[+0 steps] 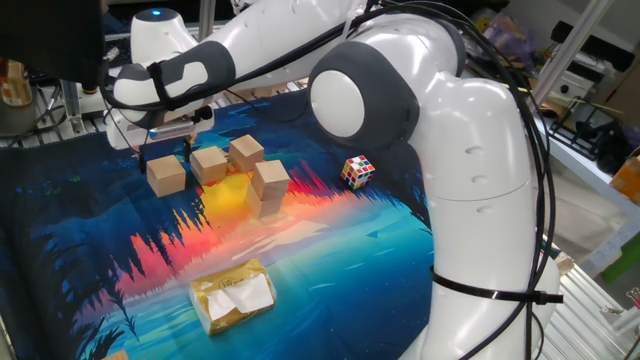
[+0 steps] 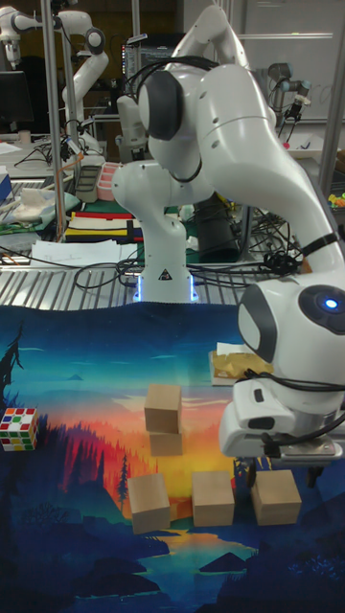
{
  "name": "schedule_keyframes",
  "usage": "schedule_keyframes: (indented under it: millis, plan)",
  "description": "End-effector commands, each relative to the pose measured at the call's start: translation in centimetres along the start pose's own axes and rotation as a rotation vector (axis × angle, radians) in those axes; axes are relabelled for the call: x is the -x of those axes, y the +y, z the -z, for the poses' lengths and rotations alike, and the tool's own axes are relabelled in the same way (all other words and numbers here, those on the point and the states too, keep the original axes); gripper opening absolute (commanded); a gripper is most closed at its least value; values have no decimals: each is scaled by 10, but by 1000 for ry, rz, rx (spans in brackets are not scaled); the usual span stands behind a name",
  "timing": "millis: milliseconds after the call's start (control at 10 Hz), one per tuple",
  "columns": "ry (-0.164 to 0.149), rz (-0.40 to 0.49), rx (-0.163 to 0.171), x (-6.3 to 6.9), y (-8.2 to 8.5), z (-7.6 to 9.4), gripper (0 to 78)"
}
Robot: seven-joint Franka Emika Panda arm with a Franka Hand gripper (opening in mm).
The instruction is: Stack the blocks in a vertical line of five
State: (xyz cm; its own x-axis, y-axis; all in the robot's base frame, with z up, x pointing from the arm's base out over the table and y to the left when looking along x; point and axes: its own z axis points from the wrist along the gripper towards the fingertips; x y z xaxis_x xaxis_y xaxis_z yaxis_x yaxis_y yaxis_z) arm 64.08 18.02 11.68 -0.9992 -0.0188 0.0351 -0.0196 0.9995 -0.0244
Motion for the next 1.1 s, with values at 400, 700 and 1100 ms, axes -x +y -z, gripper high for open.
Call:
schedule_keyframes:
  millis: [400, 700, 1100]
  plan:
    - [-8, 19, -2, -4, -1, -10, 775]
    - [-10, 20, 2, -5, -1, -16, 775]
    - [-10, 30, 2, -4, -1, -21, 775]
